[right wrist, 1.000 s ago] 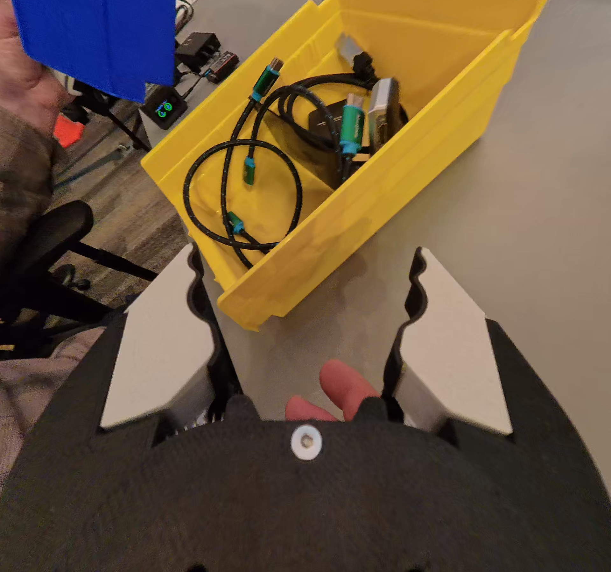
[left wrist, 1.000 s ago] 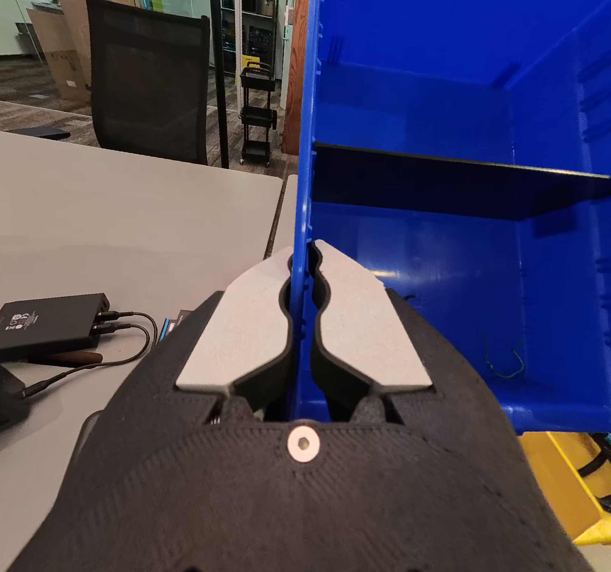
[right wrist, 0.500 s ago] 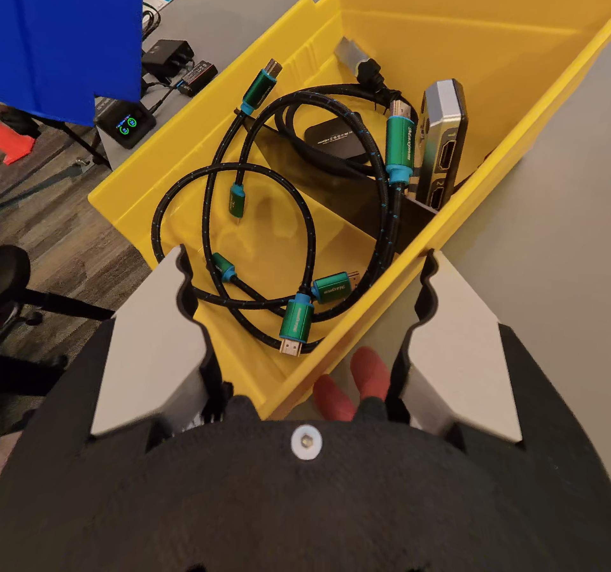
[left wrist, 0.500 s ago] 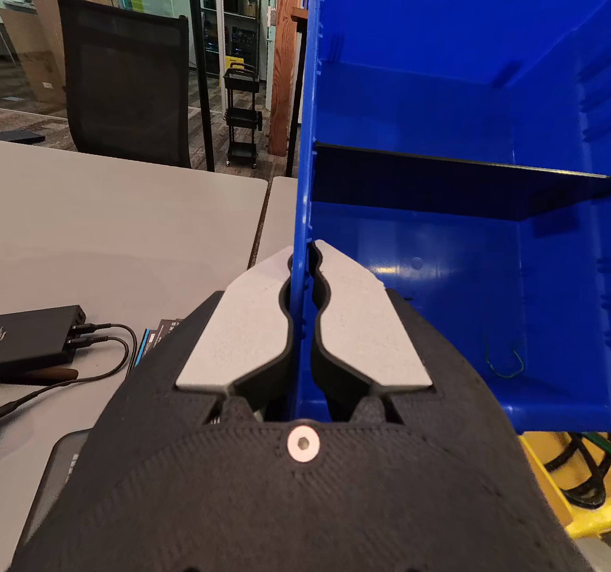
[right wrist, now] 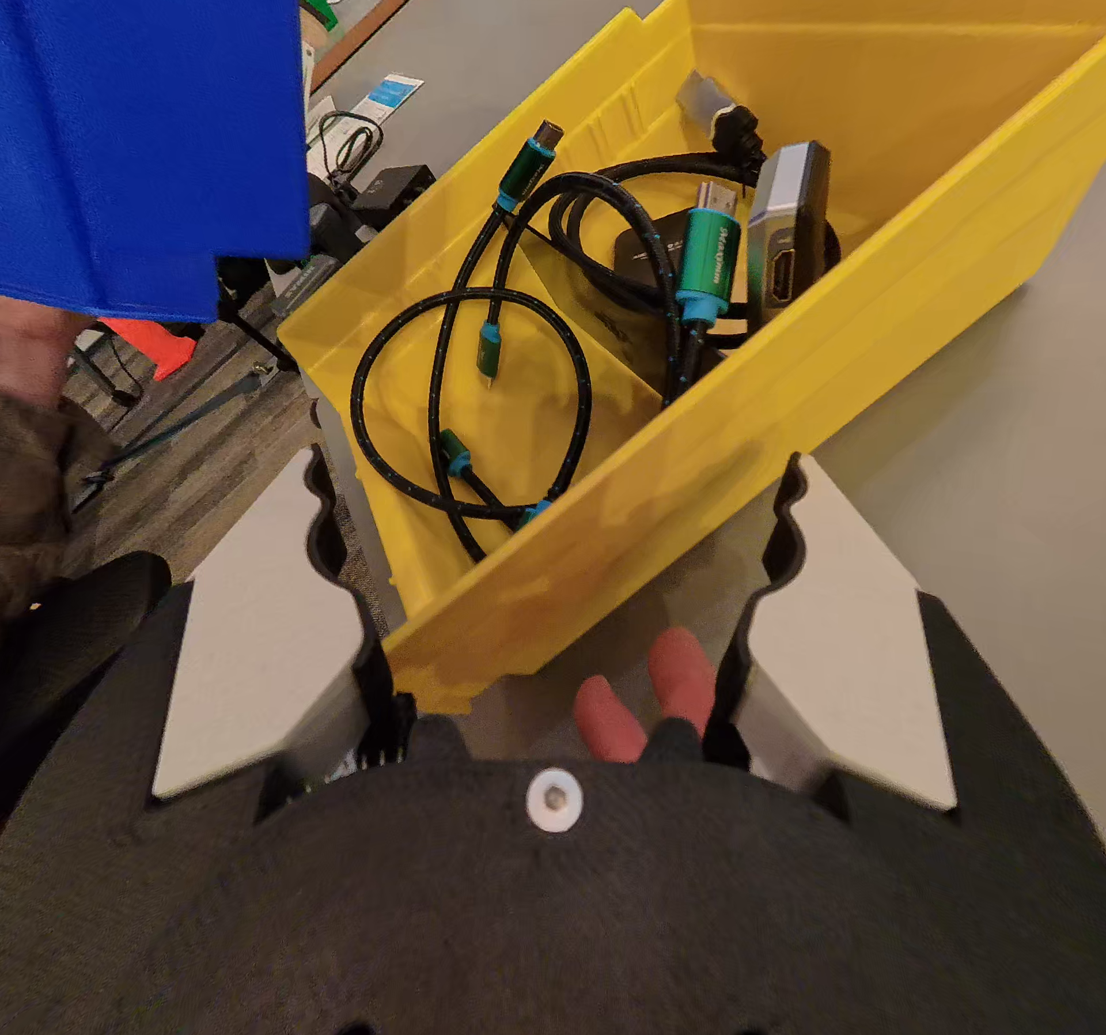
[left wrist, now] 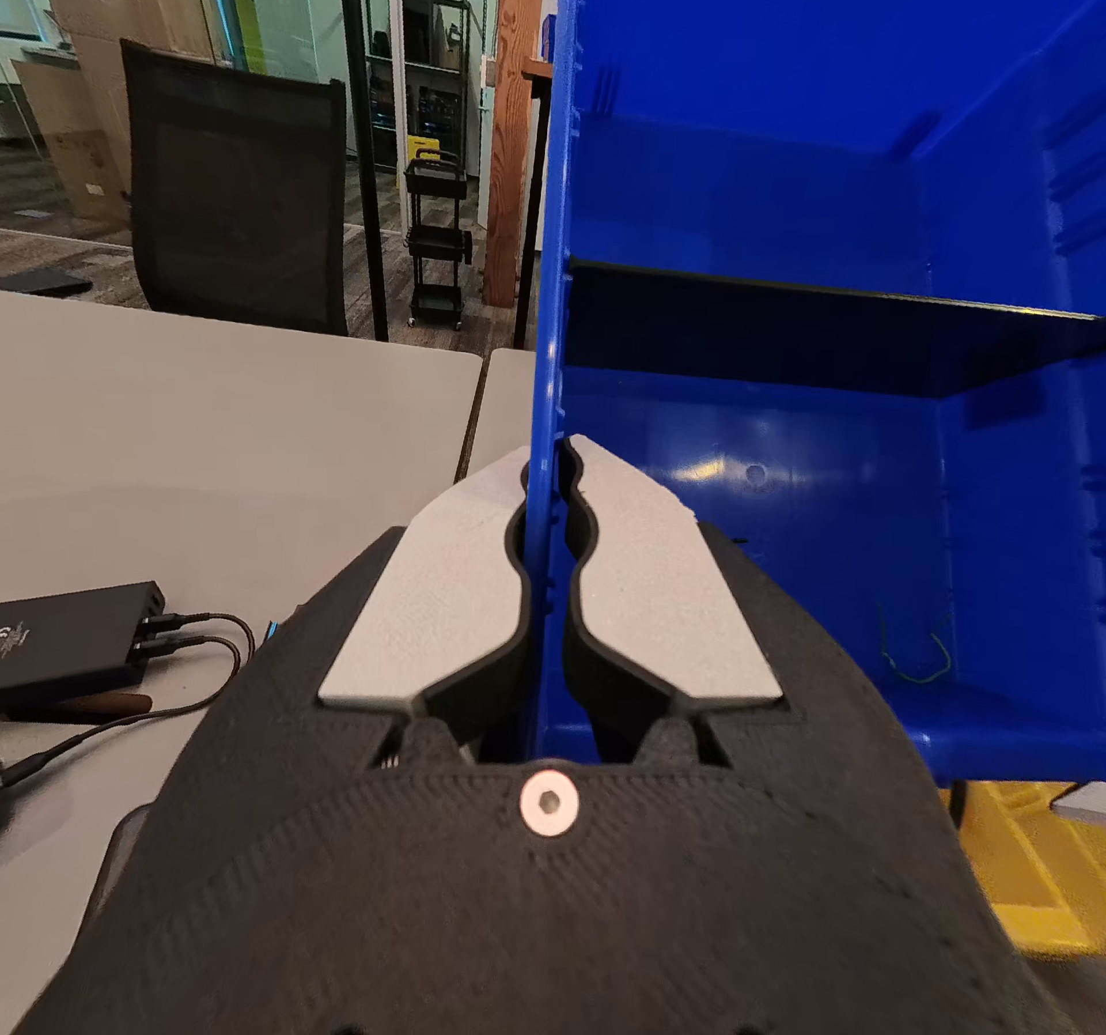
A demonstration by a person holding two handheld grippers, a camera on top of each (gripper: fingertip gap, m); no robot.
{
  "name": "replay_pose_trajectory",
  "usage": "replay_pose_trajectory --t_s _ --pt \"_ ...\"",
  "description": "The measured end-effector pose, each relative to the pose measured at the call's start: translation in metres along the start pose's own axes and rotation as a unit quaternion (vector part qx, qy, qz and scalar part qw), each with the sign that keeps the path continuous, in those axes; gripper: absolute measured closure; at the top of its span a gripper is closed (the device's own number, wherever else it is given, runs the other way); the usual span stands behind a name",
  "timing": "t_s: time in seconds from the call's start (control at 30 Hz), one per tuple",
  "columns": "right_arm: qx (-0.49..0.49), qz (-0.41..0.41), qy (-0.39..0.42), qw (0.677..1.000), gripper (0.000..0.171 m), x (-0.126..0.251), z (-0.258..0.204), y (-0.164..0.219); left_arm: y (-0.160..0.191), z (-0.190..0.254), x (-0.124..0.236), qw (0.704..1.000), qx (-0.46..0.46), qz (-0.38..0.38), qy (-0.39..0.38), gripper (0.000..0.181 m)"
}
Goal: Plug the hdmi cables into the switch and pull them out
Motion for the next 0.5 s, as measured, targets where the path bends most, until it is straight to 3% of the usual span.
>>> replay_pose_trajectory --t_s 0.23,0.5 --pt "0.035 0.055 0.069 0.995 0.03 0.062 0.026 -0.009 -0.008 0.025 -0.003 1.0 -0.006 0.004 0.025 0.178" --pt "0.093 0.094 0.169 0.977 0.028 0.149 0.051 -0.001 -0.008 0.101 -0.035 0.997 -0.041 -0.021 0.07 0.178"
Point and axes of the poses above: each gripper's, where its closed fingertips meet, x back along the fingers, y out of its underside, z = x × y across the jaws, the point moved 4 cm from there along x, back along the fingers, and after that the axes turned 14 degrees about -z, right-handed, at the moved point
